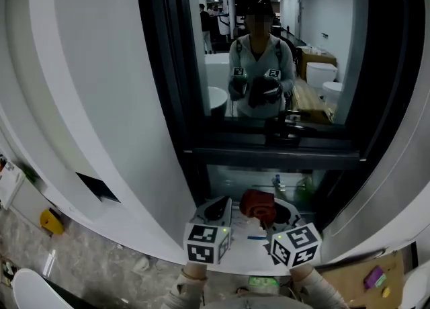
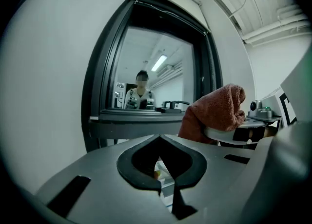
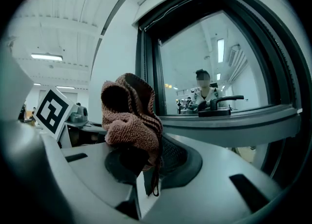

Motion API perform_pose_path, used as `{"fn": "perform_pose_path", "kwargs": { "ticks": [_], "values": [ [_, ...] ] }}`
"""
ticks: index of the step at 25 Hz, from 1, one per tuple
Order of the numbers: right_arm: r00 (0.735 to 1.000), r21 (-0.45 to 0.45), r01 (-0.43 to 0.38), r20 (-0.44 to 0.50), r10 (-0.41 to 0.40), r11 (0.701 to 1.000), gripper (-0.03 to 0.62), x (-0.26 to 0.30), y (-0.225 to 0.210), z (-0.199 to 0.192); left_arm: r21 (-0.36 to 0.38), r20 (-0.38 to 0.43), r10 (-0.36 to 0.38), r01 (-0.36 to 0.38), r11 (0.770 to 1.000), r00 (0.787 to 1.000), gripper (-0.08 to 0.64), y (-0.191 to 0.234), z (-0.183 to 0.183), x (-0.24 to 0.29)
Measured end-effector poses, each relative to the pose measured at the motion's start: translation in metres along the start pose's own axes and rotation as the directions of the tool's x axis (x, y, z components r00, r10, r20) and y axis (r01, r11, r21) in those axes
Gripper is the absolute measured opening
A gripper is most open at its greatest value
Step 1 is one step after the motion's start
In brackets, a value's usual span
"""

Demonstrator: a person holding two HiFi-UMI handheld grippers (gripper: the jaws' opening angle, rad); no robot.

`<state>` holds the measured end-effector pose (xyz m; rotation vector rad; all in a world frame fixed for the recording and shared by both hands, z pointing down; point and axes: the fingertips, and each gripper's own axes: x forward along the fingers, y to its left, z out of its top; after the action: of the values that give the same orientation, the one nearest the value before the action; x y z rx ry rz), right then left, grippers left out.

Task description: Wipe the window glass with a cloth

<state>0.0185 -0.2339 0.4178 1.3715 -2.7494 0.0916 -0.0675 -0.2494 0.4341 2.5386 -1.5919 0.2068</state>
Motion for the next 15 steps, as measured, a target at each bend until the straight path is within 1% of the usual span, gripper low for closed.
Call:
{"fn": "perform_pose_path", "kwargs": {
  "ticks": [4, 9, 15],
  "values": [
    [1.000, -0.031, -0.011, 0.017, 0.012, 0.999, 0.043, 0.016, -0.021, 0.023, 0.026, 0.014, 0.009, -0.009, 1.000, 1.000, 0.003, 0.005, 0.025, 0.023],
    [0.998, -0.072, -0.032, 0.055, 0.036, 0.997, 0.043, 0.031, -0.039, 0.055, 0.030, 0.055, 0.026, -0.028, 0.999, 0.998, 0.003, 0.014, 0.058, 0.041],
    [0.992, -0.174, -0.053, 0.100, 0.071, 0.983, 0.043, 0.049, -0.043, 0.108, 0.033, 0.073, 0.038, -0.041, 0.999, 0.997, 0.003, 0.024, 0.099, 0.052]
  ]
}}
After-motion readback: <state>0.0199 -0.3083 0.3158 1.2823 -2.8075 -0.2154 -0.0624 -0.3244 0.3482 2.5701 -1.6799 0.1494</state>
